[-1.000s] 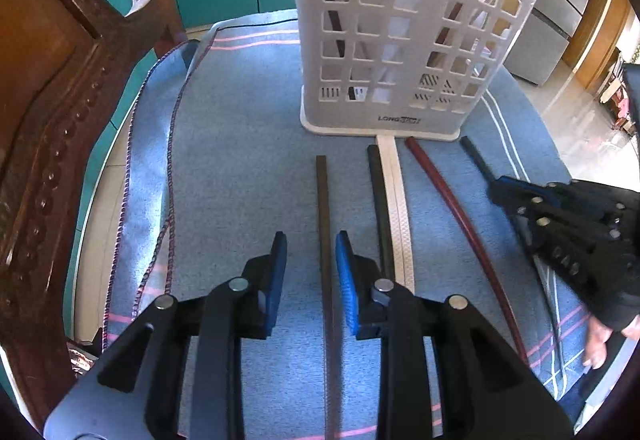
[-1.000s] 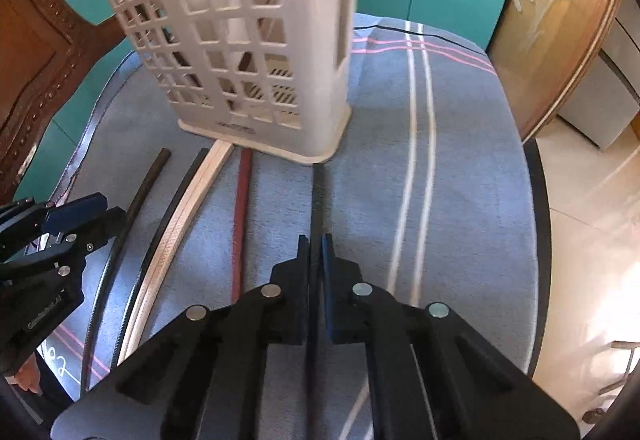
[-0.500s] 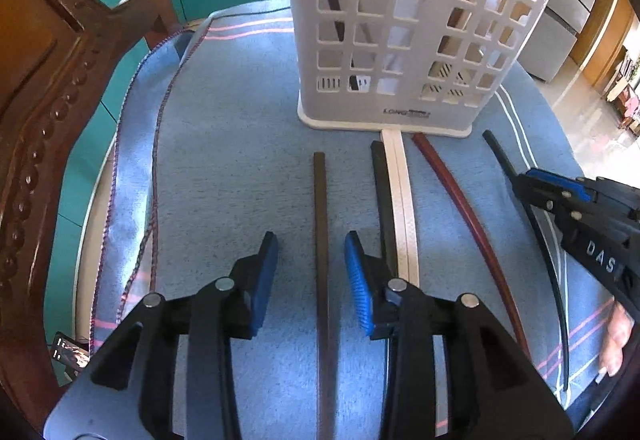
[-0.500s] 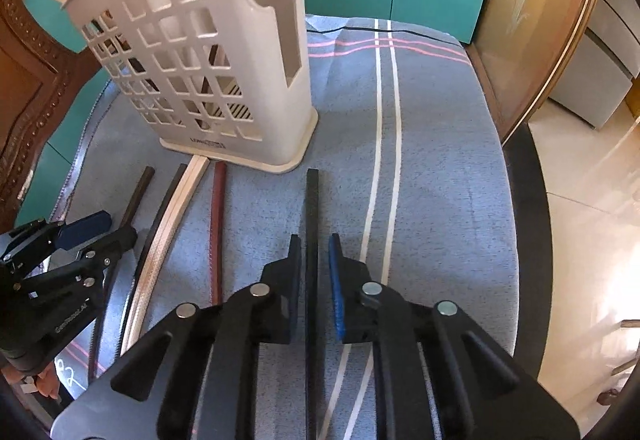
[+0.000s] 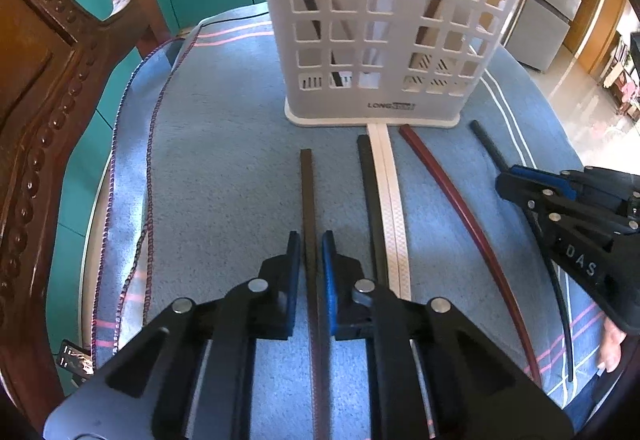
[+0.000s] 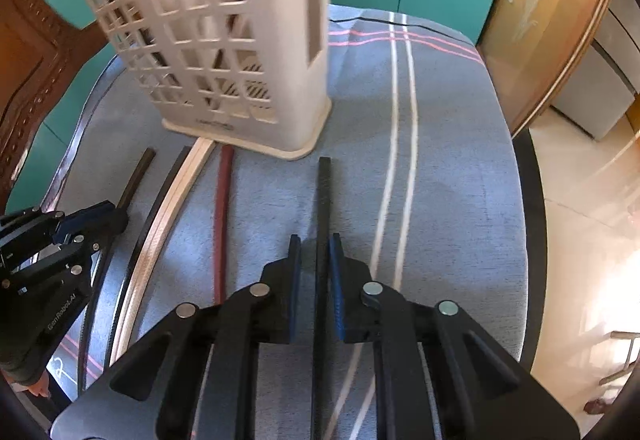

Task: Organize utensils
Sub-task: 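Grasp a black stick with the right tool while the left tool grasps a dark brown stick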

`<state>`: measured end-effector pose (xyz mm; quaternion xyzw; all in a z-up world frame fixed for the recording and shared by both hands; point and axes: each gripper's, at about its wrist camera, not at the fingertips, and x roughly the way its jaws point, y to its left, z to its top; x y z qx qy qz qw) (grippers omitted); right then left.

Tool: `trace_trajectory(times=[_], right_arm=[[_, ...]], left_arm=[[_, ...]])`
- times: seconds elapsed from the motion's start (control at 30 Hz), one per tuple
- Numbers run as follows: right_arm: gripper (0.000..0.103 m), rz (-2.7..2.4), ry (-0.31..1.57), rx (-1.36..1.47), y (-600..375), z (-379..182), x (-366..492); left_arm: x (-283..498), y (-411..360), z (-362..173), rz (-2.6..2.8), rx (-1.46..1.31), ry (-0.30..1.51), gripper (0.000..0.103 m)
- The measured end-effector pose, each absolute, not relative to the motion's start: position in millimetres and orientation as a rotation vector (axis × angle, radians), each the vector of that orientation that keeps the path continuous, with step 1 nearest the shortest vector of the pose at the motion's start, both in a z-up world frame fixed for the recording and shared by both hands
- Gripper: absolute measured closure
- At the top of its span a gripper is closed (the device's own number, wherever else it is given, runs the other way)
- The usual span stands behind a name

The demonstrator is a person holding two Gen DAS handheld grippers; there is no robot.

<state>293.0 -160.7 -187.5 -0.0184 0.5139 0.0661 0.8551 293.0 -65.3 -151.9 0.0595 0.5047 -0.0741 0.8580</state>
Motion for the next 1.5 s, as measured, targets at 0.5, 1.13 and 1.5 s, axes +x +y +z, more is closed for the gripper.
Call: trace_trajectory(times=[0.5, 1.13, 1.5], right_arm=[[0.082, 0.159, 1.059, -0.089, -142, -188, 284], [0.091, 0.168, 1.033, -0.085, -140, -190, 285], [0.096, 0.185, 1.035, -0.084, -131, -187, 283]], left_arm=[[297, -66, -152, -0.132, 0.148, 1.050, 0.081], [303, -62, -154, -0.149, 0.145, 1.047, 0.081], [300, -68, -154, -0.147, 0.166, 1.038, 0.083]])
